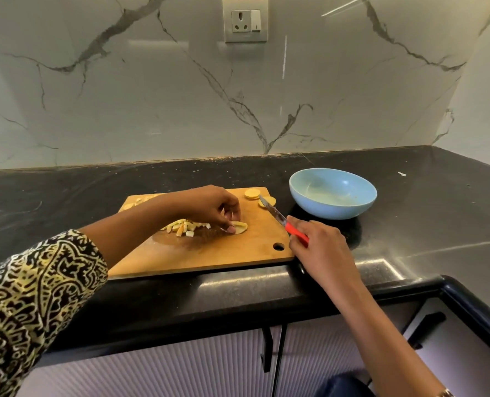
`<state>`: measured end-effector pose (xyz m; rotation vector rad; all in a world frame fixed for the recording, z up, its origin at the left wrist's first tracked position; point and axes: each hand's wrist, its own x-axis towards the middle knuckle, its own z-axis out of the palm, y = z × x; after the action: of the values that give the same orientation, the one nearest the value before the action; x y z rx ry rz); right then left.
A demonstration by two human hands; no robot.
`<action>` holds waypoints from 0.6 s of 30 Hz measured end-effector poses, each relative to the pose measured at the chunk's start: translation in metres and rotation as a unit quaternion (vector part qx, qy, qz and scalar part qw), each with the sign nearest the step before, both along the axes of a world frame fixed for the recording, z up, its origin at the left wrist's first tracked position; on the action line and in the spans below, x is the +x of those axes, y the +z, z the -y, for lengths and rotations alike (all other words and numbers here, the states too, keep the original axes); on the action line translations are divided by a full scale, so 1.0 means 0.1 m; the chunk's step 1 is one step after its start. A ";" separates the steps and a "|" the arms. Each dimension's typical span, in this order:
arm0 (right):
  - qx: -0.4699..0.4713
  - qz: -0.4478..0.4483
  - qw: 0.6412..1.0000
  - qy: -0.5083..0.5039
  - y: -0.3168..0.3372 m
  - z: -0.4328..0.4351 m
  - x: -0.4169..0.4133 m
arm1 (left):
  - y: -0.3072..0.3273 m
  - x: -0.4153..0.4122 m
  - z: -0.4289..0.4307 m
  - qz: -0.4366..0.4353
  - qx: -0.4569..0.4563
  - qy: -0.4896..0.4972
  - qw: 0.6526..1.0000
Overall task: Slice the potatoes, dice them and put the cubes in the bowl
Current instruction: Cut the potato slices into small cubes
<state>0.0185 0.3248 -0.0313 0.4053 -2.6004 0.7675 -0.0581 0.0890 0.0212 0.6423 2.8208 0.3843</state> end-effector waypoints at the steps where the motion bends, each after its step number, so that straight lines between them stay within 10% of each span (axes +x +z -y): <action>1: -0.005 0.003 1.000 0.006 0.01 0.02 0.00 | -0.02 0.02 0.00 -0.002 0.008 0.021 1.000; 7: 0.012 0.008 1.000 0.004 0.12 0.11 0.04 | -0.21 0.23 -0.03 -0.085 0.079 0.139 0.983; 18: 0.092 0.006 0.995 0.032 0.17 0.38 0.45 | -0.39 0.53 -0.04 -0.300 -0.064 0.101 0.947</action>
<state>0.0631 0.2871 -0.0140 0.5418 -2.6912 0.5546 -0.0052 0.0925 -0.0178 0.5076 3.4695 0.0283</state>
